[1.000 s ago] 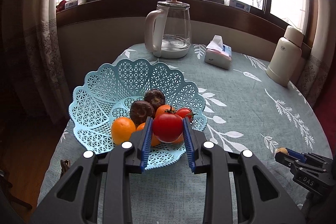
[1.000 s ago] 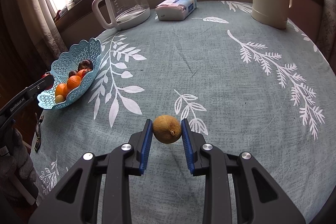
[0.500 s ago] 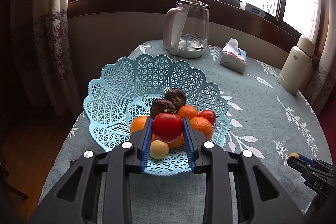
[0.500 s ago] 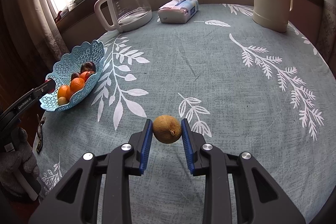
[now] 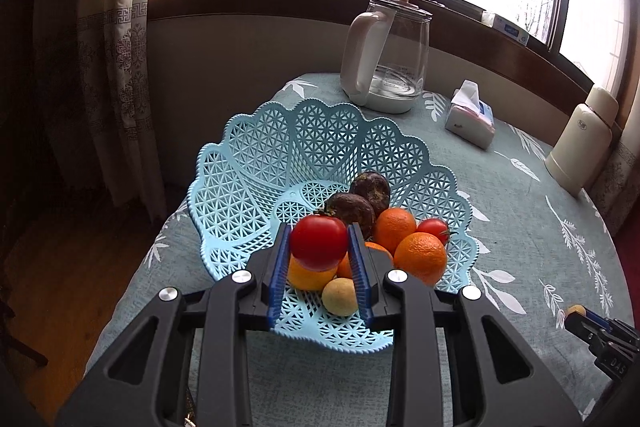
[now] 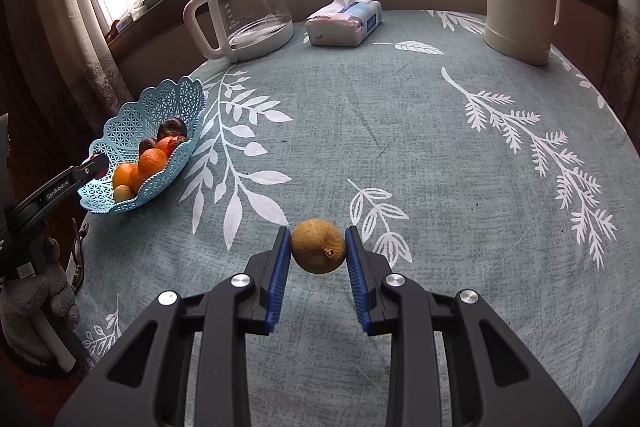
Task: Organize fruits
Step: 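Carry the red tomato into the basket and open the left tool, then carry the tan fruit into the basket and open the right tool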
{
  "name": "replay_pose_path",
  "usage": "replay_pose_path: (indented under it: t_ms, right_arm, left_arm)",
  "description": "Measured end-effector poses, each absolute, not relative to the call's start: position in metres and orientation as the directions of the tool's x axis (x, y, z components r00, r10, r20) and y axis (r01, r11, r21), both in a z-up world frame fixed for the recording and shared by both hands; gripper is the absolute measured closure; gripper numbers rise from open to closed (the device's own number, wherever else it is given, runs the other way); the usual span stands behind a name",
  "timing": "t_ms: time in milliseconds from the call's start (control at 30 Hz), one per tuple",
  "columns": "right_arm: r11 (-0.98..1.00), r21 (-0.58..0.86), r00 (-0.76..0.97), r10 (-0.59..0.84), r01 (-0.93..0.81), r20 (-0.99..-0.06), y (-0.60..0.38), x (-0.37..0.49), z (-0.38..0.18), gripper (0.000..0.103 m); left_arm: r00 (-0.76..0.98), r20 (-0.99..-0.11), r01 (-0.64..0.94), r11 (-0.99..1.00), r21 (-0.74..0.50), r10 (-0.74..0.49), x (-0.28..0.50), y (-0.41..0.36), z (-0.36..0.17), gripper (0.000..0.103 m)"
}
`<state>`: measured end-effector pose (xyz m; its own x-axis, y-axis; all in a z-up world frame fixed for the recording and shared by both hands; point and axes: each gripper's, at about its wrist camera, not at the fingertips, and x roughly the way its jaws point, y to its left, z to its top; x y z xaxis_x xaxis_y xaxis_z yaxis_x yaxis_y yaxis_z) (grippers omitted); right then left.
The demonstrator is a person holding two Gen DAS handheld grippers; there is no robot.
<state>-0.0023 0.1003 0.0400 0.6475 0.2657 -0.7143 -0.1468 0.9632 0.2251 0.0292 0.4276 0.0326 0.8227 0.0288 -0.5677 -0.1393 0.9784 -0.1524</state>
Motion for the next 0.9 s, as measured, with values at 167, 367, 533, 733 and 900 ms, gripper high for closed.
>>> replay_pose_path:
  t_ms: [167, 367, 533, 733, 900]
  right_arm:
    - [0.964, 0.226, 0.649, 0.262, -0.14, -0.714, 0.1, -0.003, 0.04, 0.075]
    - [0.963, 0.225, 0.652, 0.264, -0.145, -0.711, 0.103, -0.004, 0.042, 0.075]
    - [0.963, 0.222, 0.653, 0.269, -0.155, -0.708, 0.107, -0.004, 0.044, 0.075]
    - [0.96, 0.216, 0.676, 0.28, -0.179, -0.682, 0.115, -0.001, 0.059, 0.075]
    - [0.954, 0.21, 0.718, 0.3, -0.214, -0.628, 0.126, 0.002, 0.087, 0.075]
  left_arm:
    - [0.826, -0.563, -0.154, 0.975, -0.161, 0.038, 0.029, 0.429, 0.032, 0.04]
    - [0.852, -0.519, -0.17, 0.974, -0.152, 0.067, 0.021, 0.429, 0.043, 0.018]
    - [0.86, -0.505, -0.175, 0.973, -0.152, 0.076, 0.017, 0.431, 0.048, 0.013]
    - [0.87, -0.483, -0.183, 0.973, -0.143, 0.092, 0.009, 0.433, 0.056, 0.006]
    - [0.878, -0.465, -0.191, 0.972, -0.134, 0.108, 0.003, 0.435, 0.064, 0.005]
